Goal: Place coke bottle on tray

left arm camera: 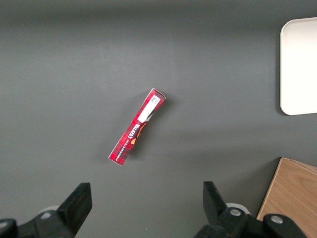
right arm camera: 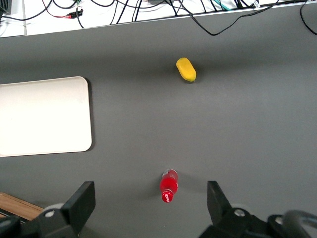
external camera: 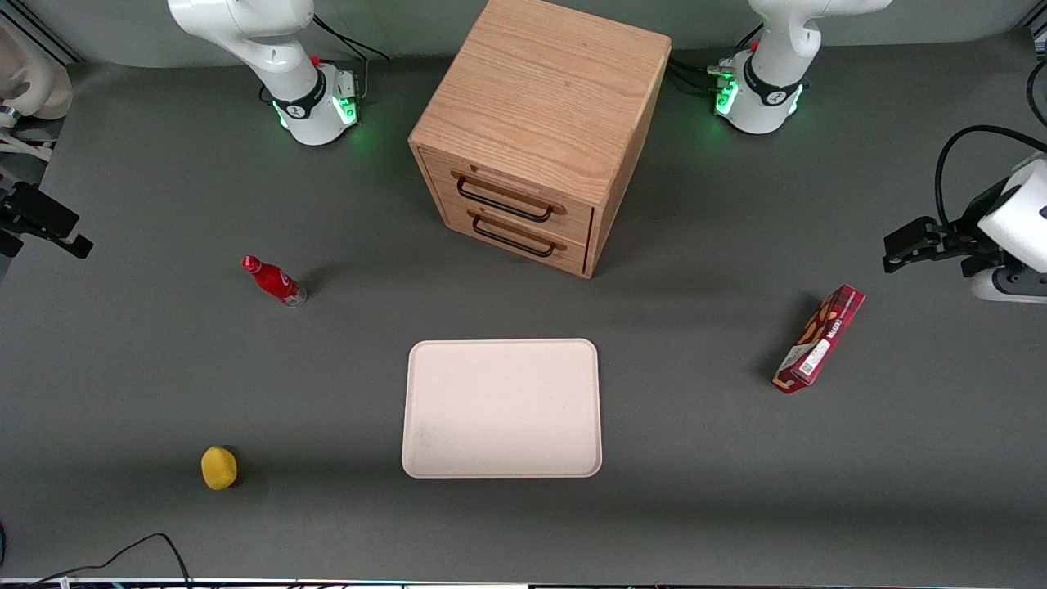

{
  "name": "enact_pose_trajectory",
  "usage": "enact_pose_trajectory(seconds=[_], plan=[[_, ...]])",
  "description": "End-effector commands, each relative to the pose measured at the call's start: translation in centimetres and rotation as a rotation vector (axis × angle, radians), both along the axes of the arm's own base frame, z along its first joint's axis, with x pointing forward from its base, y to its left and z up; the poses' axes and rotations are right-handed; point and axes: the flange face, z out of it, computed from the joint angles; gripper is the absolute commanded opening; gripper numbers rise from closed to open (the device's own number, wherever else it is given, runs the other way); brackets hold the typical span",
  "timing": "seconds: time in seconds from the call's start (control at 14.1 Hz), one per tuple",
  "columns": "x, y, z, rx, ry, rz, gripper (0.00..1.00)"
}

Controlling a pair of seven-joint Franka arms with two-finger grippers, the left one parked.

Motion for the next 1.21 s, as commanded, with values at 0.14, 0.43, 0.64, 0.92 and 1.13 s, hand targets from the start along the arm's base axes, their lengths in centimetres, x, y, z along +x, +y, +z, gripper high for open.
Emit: enact_pose_trajectory(seconds=[0.14, 0.43, 0.64, 0.92, 1.13], plan=[[-0.13, -0.24, 0.17, -0.009, 0.010, 0.018, 1.00], [-0.13, -0.15, 0.10, -0.009, 0.016, 0.022, 1.00], [-0.12, -0.06, 0.02, -0.009, 0.017, 0.023, 1.00], [-0.07, -0.06, 0.01, -0.009, 0.017, 0.025, 1.00], [-0.07, 0.11, 0.08, -0.009, 0.016, 0.026, 1.00]])
